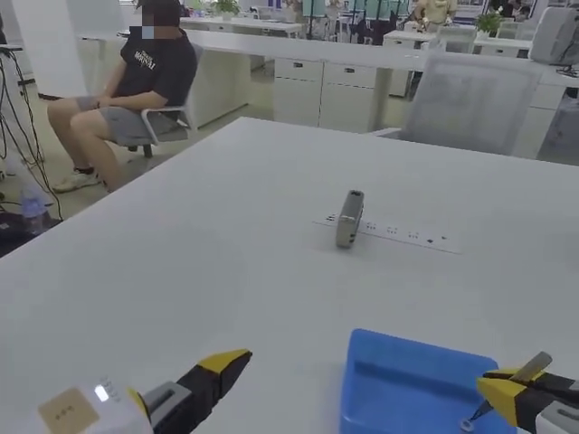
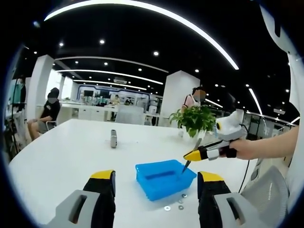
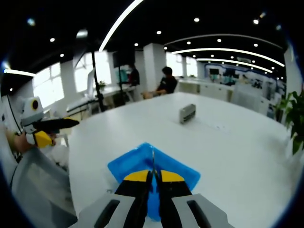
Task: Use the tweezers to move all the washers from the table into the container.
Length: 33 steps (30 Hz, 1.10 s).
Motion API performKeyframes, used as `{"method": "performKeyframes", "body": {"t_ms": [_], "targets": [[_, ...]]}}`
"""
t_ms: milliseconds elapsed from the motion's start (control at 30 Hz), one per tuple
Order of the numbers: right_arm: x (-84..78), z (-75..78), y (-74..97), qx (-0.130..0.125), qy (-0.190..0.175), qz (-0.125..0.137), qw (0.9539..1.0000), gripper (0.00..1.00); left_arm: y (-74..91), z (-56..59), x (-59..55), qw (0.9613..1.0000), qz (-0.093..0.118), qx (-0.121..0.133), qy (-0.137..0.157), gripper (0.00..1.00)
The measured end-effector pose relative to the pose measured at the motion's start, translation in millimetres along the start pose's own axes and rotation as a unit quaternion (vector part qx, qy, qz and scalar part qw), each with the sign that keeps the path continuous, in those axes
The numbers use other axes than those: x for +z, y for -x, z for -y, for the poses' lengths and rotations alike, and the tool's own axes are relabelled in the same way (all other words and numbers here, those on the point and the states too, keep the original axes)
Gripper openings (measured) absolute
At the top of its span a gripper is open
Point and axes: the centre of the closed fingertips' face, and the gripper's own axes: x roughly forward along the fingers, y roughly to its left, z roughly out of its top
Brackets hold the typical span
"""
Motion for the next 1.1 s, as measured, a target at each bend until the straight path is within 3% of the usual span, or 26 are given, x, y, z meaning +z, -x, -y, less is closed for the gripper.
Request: {"method": "performKeyframes", "body": {"t_ms": [200,400,833,1100], "targets": [[11.3,-27.7,12.1,0.019,-0.005,0.024,0.9995,0.03,-0.9,0.4,-1.6,1.0000,-0.005,-0.002,-0.003,0.70],[-8.7,-46.1,8.9,0.045,-0.009,0.009,0.9989,0.03,-1.7,2.1,-1.5,1.0000,-0.004,-0.006,-0.002,0.70],[-55.6,-49.4,-10.6,0.052,0.005,-0.046,0.9975,0.03,-2.6,2.7,-6.2,0.9998,-0.017,-0.007,-0.009,0.69],[-63.8,-47.8,-13.8,0.041,0.019,-0.053,0.9976,0.03,-2.7,2.6,-6.4,0.9998,-0.017,-0.007,-0.009,0.69]]}}
